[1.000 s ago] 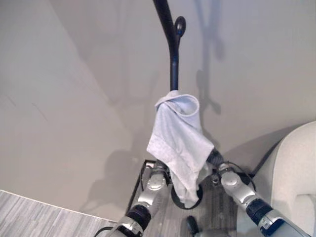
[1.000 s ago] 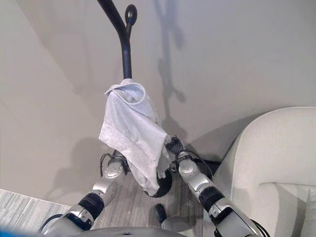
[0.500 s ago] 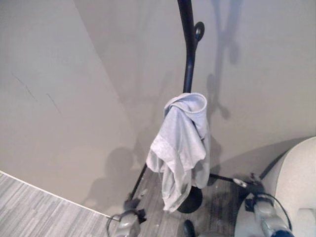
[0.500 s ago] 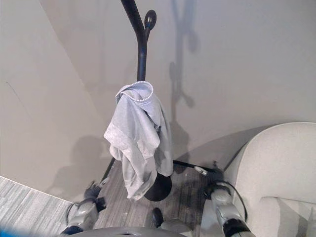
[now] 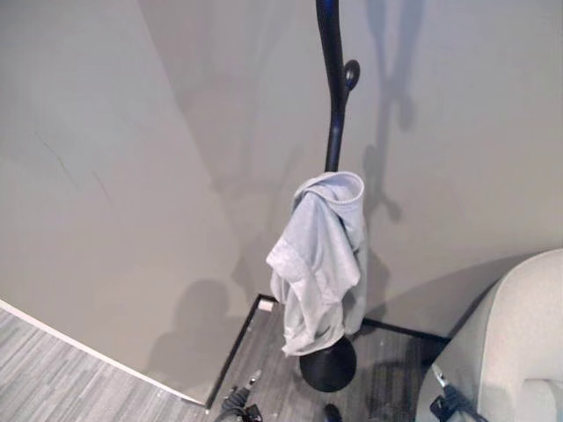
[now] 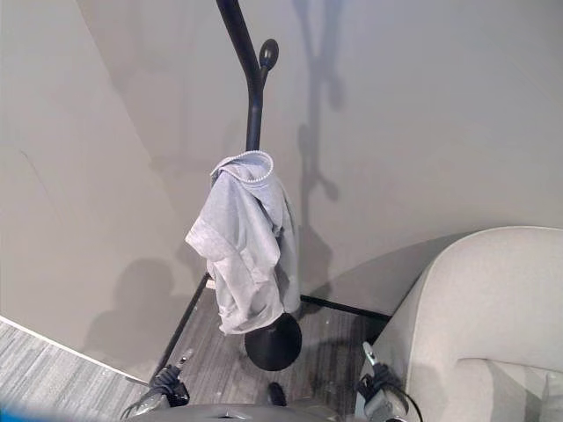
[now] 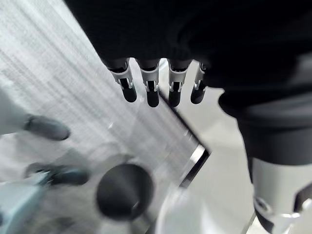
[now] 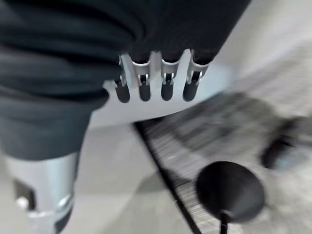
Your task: Hang the clothes on the sofa on the clothes rack.
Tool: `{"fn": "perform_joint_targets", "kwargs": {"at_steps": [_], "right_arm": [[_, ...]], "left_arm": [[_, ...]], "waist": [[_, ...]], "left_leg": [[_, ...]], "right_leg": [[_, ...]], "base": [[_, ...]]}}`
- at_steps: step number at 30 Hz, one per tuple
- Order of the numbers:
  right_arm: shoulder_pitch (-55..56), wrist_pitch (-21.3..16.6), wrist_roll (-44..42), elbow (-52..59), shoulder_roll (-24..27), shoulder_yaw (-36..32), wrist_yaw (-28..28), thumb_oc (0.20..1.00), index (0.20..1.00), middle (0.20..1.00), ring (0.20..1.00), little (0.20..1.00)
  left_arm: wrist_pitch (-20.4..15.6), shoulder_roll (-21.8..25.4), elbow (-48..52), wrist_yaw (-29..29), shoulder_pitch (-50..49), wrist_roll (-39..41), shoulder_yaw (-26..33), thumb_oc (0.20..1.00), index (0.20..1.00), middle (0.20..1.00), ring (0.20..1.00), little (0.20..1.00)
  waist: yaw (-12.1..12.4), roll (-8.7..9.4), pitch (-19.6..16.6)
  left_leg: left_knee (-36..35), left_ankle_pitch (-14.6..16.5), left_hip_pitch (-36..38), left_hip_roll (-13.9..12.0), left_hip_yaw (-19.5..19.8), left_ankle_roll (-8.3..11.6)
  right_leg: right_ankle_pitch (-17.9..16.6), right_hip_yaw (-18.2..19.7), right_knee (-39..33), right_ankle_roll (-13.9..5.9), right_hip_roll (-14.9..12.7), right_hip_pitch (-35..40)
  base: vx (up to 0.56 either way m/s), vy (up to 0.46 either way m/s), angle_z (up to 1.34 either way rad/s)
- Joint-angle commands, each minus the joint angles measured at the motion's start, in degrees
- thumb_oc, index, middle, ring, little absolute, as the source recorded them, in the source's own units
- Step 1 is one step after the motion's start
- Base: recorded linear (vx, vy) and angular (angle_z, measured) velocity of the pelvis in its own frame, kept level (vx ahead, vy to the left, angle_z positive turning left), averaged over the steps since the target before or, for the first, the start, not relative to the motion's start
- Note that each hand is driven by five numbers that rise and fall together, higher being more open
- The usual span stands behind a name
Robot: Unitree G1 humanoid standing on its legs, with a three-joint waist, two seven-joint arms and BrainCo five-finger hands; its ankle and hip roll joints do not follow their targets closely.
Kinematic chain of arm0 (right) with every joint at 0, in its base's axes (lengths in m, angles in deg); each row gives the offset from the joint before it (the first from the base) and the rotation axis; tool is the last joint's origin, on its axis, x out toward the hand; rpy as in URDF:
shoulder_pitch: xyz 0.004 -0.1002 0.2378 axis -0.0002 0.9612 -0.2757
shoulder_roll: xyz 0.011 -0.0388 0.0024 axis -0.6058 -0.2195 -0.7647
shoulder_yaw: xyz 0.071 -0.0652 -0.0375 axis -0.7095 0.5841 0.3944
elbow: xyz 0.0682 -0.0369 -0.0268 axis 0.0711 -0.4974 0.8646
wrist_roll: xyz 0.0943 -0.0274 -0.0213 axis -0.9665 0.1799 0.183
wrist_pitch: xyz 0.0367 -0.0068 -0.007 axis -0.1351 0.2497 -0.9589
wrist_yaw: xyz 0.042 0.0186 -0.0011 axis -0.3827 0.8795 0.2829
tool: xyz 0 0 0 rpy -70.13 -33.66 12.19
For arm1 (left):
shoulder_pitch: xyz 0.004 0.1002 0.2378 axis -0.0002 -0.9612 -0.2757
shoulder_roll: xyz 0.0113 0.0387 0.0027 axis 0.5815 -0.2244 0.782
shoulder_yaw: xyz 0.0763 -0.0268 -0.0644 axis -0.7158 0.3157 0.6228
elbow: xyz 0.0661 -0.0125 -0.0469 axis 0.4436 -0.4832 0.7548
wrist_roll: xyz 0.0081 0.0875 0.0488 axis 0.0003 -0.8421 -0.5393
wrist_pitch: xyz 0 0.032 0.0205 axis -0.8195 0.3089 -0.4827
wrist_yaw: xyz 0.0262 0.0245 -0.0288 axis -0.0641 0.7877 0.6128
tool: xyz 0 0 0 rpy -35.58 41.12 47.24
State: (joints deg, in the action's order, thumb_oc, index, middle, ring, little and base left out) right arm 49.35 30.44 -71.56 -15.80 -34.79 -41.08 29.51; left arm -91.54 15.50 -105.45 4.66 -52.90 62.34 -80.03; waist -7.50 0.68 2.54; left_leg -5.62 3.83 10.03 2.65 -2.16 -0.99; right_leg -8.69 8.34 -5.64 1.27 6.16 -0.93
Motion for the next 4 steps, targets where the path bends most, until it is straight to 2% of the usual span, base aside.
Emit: {"fn": "perform_joint_targets", "kwargs": {"at_steps": [1, 4], "right_arm": [[-2.21, 0.99, -4.35, -3.87, 1.40, -0.52, 1.23, 1.000, 1.000, 1.000, 1.000, 1.000], [-2.25, 1.99, -1.48, -6.08, 1.70, 0.42, 1.08, 1.000, 1.000, 1.000, 1.000, 1.000]], "left_arm": [[-0.73, 0.08, -2.73, -1.79, 3.49, -0.26, -0.92, 1.000, 1.000, 1.000, 1.000, 1.000], [-0.74, 0.00, -3.27, -2.69, 4.00, -0.68, -2.19, 1.000, 1.000, 1.000, 1.000, 1.000]], "waist": [[-0.41, 0.95, -2.03], [-0.37, 0.91, -2.15]], "left_leg": [[0.77, 1.49, 0.45, -0.62, -0.42, 3.00], [0.74, 1.52, 0.47, -0.69, -0.37, 3.05]], "right_leg": [[7.39, 3.07, 1.06, -4.10, -2.98, 4.20], [7.40, 2.65, 1.04, -4.14, -3.07, 4.32]], "base": [[0.00, 0.000, 0.00], [-0.01, 0.003, -0.01]]}}
